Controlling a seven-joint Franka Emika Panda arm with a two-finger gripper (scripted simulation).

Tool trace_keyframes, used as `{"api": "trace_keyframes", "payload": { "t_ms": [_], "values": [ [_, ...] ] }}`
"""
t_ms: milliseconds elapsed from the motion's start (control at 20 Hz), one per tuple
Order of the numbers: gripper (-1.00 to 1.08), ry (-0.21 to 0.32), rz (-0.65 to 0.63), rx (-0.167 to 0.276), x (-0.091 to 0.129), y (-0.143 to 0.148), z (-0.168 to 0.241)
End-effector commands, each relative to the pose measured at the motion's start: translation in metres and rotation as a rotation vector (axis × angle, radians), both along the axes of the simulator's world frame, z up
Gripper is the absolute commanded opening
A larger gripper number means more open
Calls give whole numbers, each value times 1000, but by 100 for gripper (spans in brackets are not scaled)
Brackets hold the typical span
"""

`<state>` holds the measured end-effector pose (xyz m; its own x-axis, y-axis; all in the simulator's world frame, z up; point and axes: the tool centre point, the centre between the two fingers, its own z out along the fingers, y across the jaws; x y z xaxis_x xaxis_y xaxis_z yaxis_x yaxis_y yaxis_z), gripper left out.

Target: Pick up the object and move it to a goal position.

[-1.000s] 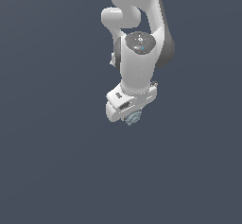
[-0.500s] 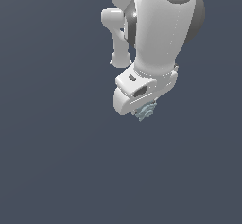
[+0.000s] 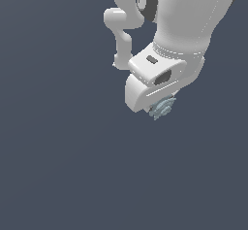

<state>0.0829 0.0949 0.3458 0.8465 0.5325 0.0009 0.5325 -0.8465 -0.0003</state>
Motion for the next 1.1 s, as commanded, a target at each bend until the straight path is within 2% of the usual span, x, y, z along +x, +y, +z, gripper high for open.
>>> {"api": "trace_keyframes", "payload": {
  "t_ms": [0, 450, 1050],
  "values": [
    [-100, 1, 0, 0, 5, 4, 12],
    [-100, 1, 0, 0, 17, 14, 41],
    [-100, 1, 0, -1, 22, 18, 52]
  ]
}}
